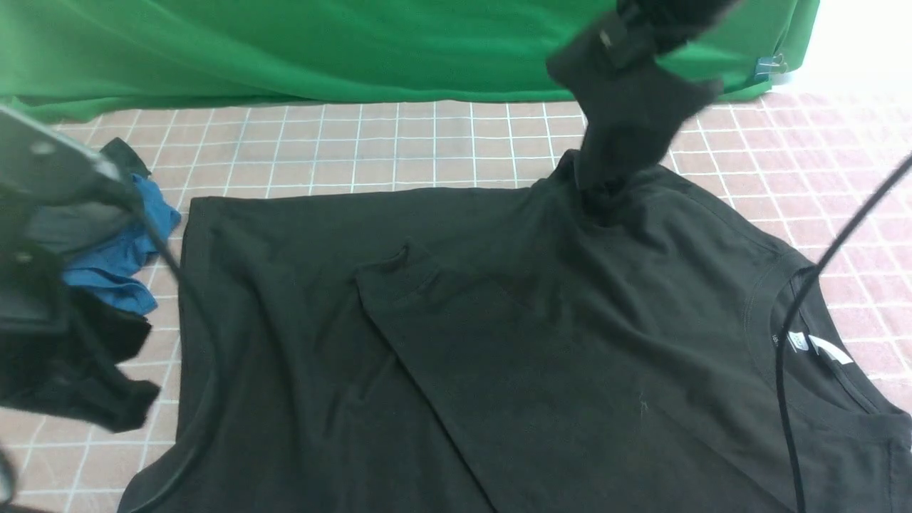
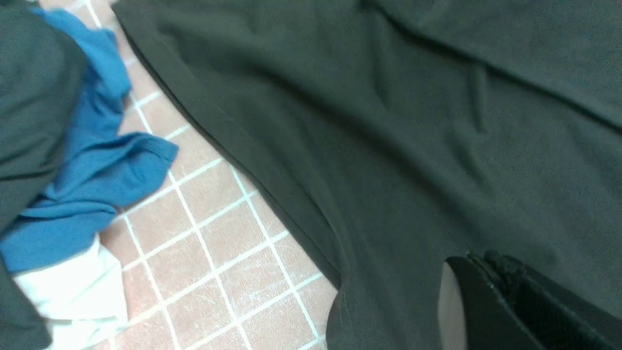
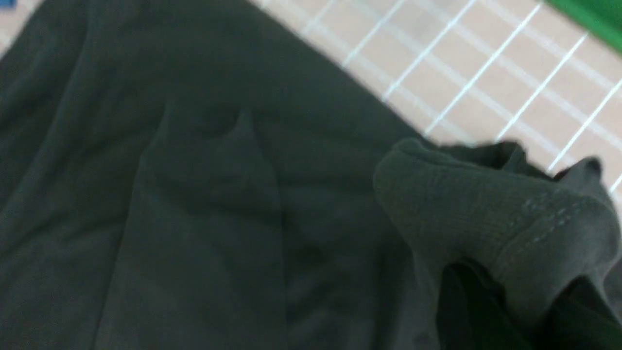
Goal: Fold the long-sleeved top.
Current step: Use the right arm to drag and drop the cuff onto the cuffclosest to the right arm
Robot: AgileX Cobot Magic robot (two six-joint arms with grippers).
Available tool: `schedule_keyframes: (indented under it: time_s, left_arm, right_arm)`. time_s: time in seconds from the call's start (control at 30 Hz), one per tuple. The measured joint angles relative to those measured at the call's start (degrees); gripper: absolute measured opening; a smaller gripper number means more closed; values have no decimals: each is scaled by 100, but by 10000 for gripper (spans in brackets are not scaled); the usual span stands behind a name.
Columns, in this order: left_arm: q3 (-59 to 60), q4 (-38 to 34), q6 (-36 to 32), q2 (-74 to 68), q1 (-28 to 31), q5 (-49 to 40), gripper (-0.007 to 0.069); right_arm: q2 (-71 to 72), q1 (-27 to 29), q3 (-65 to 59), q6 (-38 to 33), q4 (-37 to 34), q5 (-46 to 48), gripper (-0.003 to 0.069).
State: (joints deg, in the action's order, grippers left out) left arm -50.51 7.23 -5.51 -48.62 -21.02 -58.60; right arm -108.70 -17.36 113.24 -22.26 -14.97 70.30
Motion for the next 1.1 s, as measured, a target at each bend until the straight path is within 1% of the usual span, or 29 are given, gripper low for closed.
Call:
schedule_keyframes:
  time_s: [0.13,0.17,0.23,0.33,0.37,0.4,0.5,0.6,0.83,0.93,0.97,1.0,1.1]
  left_arm:
    - [0,-6,4,286,0,-53,17]
    - [0,-6,4,379,0,-76,17]
    - [0,-6,4,443,0,-89,17]
    - [5,-6,-7,495,0,-92,17]
    - [37,-6,-7,501,0,-73,17]
    - [58,-6,-7,501,0,-67,17]
    - [312,-1,-7,501,0,59,17]
    - [543,-1,-7,501,0,108,17]
    - [663,-1,-12,501,0,248,17]
    - [663,-1,-11,501,0,337,17]
    - [663,-1,-11,501,0,392,17]
    - [663,-1,-11,501,0,420,17]
    - [663,-1,-11,501,0,466,17]
  right_arm:
    - [67,-55,-358,-160,-107,11,69]
    - [72,-133,-452,-303,-322,5,69]
    - [72,-235,-506,-430,-517,0,69]
    - [72,-510,-557,-662,-901,0,69]
    - [72,-640,-557,-842,-983,-6,71]
    - [72,-685,-557,-883,-995,-5,71]
    - [72,-1040,-557,-1518,-1072,-5,76]
    - [72,-1251,-564,-1804,-1078,-5,76]
    - [72,-1557,-616,-1930,-1078,-18,92]
    - [72,-1773,-622,-1924,-1084,-18,120]
    - [72,-1909,-622,-1911,-1100,-18,149]
    - [72,-1948,-622,-1902,-1111,-18,162]
    - [59,-2098,-622,-1779,-1161,-18,249]
